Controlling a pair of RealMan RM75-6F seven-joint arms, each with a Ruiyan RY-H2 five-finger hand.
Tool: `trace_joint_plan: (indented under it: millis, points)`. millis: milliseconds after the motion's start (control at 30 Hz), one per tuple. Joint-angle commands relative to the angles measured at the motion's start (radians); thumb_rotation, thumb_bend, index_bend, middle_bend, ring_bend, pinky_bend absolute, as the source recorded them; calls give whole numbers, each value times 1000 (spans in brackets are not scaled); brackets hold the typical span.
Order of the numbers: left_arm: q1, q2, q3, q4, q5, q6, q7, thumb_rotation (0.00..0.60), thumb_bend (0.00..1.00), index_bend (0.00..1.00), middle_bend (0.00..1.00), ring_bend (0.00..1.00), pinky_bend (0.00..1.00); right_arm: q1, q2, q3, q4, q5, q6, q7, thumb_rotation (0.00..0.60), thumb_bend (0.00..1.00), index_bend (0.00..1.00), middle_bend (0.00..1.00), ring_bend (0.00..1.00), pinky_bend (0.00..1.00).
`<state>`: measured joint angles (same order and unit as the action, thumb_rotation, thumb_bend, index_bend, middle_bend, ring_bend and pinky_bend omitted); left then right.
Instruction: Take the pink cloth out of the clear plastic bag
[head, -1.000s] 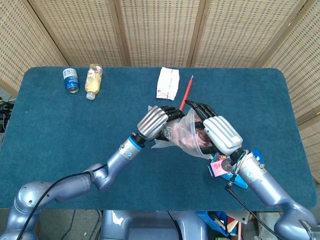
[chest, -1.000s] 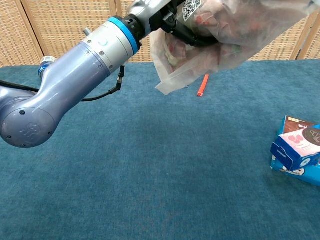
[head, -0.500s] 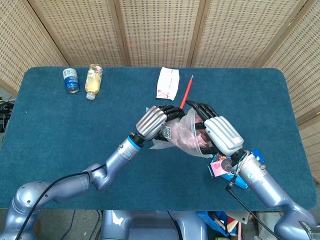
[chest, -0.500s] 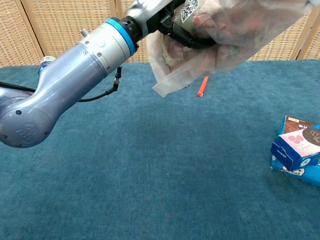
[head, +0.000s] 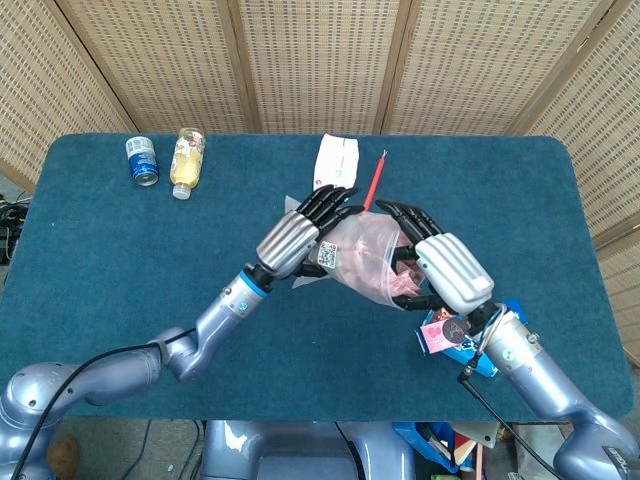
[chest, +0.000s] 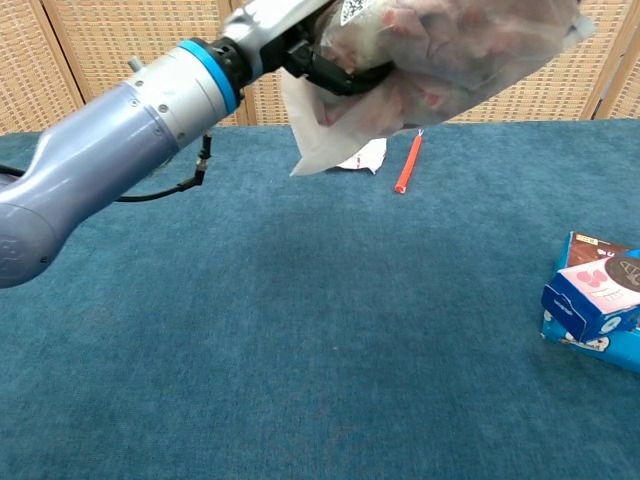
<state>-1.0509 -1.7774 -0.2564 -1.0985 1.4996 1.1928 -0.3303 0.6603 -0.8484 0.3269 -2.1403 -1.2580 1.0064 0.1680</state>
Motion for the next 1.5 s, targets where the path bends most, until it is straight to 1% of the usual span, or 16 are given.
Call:
trace_joint_plan:
  millis: [33,167,233,333,433,500,700,800,1000,1100,1167,1233,1267,1400,1500]
  points:
    - [24,33,15,-18,6,10,-6,600,408,101,0,0,5,-6,1,-6,9,-19,4,7,600,606,767,0,0,0]
    - [44,67,31,-37,10,5,-17,600,396,98,0,0,0,-13,-2,-13,21,-46,8,18,600,606,767,0,0,0]
    - [52,80,38,-43,9,0,-21,600,354,82,0,0,0,-15,-4,-16,25,-56,9,23,600,606,767,0,0,0]
    - [64,98,45,-55,4,-10,-24,600,252,16,0,0,0,-17,-7,-20,30,-71,9,38,600,605,767,0,0,0]
    - [70,108,44,-64,-5,-22,-20,600,185,0,0,0,0,-18,-9,-22,32,-87,10,48,600,605,767,0,0,0]
    - [72,110,42,-68,-5,-23,-20,600,167,0,0,0,0,-17,-9,-21,31,-89,12,48,600,606,767,0,0,0]
    - [82,118,37,-68,-10,-21,-15,600,164,0,0,0,0,-18,-9,-25,33,-87,11,41,600,606,770,0,0,0]
    - [91,133,47,-64,-26,-52,-5,600,166,0,0,0,0,-17,-7,-24,32,-90,12,44,600,606,770,0,0,0]
    - [99,182,92,-91,-44,-156,8,600,174,61,0,0,0,-8,11,-16,18,-102,2,46,600,605,770,0,0,0]
    - [117,175,111,-83,-40,-154,17,600,174,98,0,0,0,1,17,-7,0,-88,-4,40,600,605,770,0,0,0]
    - [127,168,121,-78,-35,-149,15,600,174,146,0,0,0,4,17,-4,-9,-78,-5,35,600,606,770,0,0,0]
    - [140,158,140,-69,-26,-146,22,600,174,223,0,0,0,6,18,-2,-20,-68,-5,27,600,605,770,0,0,0]
    - [144,154,146,-67,-24,-148,22,600,174,239,0,0,0,7,20,-2,-24,-66,-6,24,600,605,770,0,0,0]
    - [146,152,165,-70,-16,-179,0,600,174,251,0,0,0,6,32,0,-38,-65,-7,21,600,606,770,0,0,0]
    - [135,167,181,-91,-9,-227,-21,600,173,250,0,0,0,5,44,2,-43,-70,-7,20,600,606,770,0,0,0]
